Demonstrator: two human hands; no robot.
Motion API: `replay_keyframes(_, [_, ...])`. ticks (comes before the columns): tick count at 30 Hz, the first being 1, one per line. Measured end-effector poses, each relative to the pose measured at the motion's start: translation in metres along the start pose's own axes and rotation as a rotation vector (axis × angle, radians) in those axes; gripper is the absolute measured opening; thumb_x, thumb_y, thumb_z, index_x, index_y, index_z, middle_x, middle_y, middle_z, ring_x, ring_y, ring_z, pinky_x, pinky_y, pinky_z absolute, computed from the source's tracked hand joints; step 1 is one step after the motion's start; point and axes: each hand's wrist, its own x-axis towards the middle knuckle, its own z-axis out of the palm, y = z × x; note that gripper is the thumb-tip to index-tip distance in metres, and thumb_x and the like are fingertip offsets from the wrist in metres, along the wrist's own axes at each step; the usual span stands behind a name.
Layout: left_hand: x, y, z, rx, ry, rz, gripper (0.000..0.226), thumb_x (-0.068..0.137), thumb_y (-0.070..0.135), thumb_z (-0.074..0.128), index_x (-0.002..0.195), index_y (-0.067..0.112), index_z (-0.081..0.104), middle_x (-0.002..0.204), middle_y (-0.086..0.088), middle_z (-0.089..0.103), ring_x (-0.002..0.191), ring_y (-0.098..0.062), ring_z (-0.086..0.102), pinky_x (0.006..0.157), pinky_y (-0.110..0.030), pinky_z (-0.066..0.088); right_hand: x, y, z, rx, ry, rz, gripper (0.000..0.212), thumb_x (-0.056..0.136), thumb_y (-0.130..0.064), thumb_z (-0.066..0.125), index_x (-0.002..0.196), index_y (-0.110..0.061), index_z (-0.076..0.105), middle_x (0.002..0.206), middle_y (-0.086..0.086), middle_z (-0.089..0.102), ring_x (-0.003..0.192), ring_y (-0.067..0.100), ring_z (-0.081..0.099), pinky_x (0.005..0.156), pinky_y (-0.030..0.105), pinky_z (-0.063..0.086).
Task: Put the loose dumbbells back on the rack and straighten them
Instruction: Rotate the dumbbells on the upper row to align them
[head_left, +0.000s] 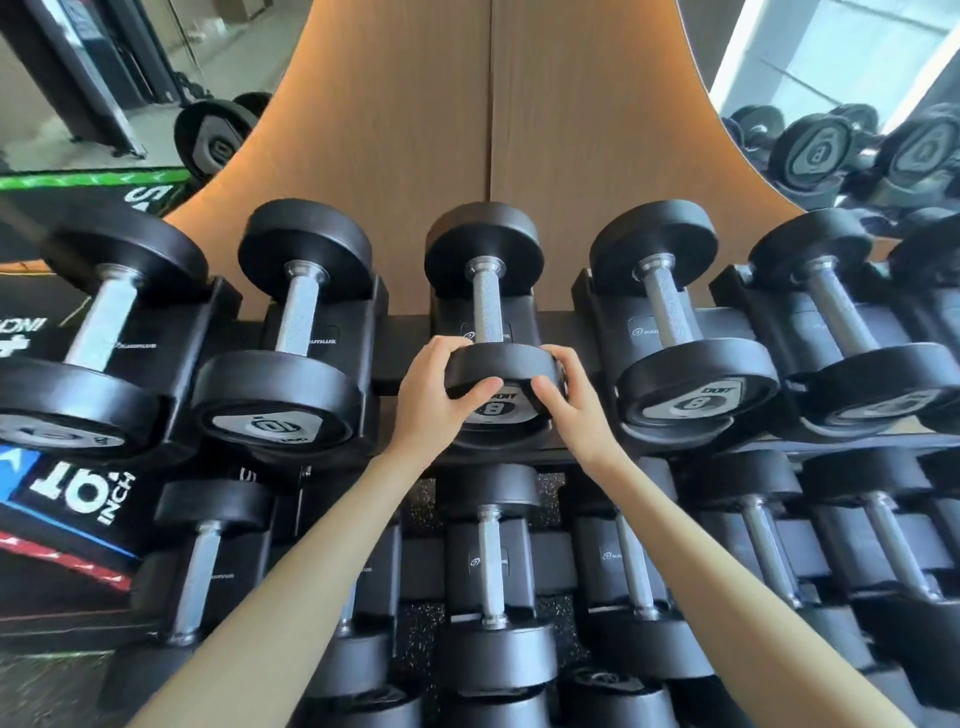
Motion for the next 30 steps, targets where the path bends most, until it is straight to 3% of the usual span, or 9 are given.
replay_keyframes(6, [0.000,-0.007,0.016,0.051,0.234,0.066,0.047,0.071,0.041,0.064,0.095,0.001,0.061,0.090,0.002,0.059,0.084,-0.011,0.054,0.073,-0.021,0.042,0.004,0.010,0.000,0.052,-0.035,-0.023,0.031,0.080,-0.038,0.053,0.108,-0.033,0.044,0.105,-0.010,0.051,0.092,-0.008,0.050,0.083,0.009,0.038])
replay_keyframes(10, [0.000,-0.017,0.011,0.008,0.249,0.079,0.048,0.077,0.043,0.065,0.095,-0.001,0.059,0.090,0.002,0.055,0.082,-0.014,0.054,0.073,-0.021,0.043,0.015,0.014,0.002,-0.096,-0.086,-0.059,0.032,0.078,-0.047,0.053,0.108,-0.045,0.041,0.107,-0.003,0.049,0.104,0.020,0.047,0.093,0.031,0.039])
replay_keyframes(13, [-0.002,-0.022,0.007,-0.039,0.268,0.072,0.059,0.084,0.058,0.056,0.096,0.000,0.057,0.089,-0.002,0.055,0.081,-0.011,0.052,0.074,-0.013,0.041,0.020,0.010,0.006,-0.182,-0.109,-0.108,0.031,0.079,-0.050,0.050,0.106,-0.046,0.038,0.105,0.003,0.047,0.103,0.027,0.044,0.092,0.033,0.036])
replay_keyframes(18, [0.000,-0.016,0.011,0.005,0.229,0.072,0.052,0.079,0.047,0.064,0.095,-0.002,0.059,0.090,0.001,0.054,0.082,-0.011,0.052,0.072,-0.022,0.044,0.018,0.021,0.003,-0.141,-0.047,-0.147,0.029,0.082,-0.051,0.050,0.109,-0.049,0.039,0.103,0.001,0.048,0.098,0.030,0.047,0.089,0.047,0.041])
replay_keyframes(23, [-0.002,-0.007,0.009,0.019,0.205,0.049,0.046,0.077,0.040,0.063,0.098,0.000,0.058,0.094,0.004,0.054,0.085,-0.012,0.053,0.074,-0.024,0.045,0.014,0.015,-0.001,-0.148,-0.063,-0.109,0.029,0.084,-0.048,0.045,0.111,-0.040,0.038,0.107,-0.009,0.047,0.103,0.022,0.047,0.095,0.048,0.040])
replay_keyframes(26, [-0.006,-0.002,0.005,0.018,0.153,-0.001,0.047,0.078,0.042,0.061,0.104,0.002,0.057,0.100,0.004,0.054,0.092,-0.014,0.053,0.080,-0.027,0.046,0.007,0.008,0.000,-0.173,-0.075,-0.039,0.040,0.084,-0.053,0.043,0.117,-0.031,0.038,0.115,0.003,0.049,0.110,0.025,0.047,0.100,0.049,0.037])
replay_keyframes(30, [-0.012,0.003,-0.001,-0.031,0.044,-0.132,0.049,0.084,0.041,0.061,0.118,0.007,0.050,0.115,-0.004,0.053,0.106,-0.016,0.050,0.087,-0.010,0.036,0.005,-0.006,-0.008,-0.321,-0.134,0.009,0.053,0.087,-0.056,0.041,0.127,-0.021,0.037,0.118,0.009,0.050,0.107,0.023,0.048,0.097,0.049,0.040])
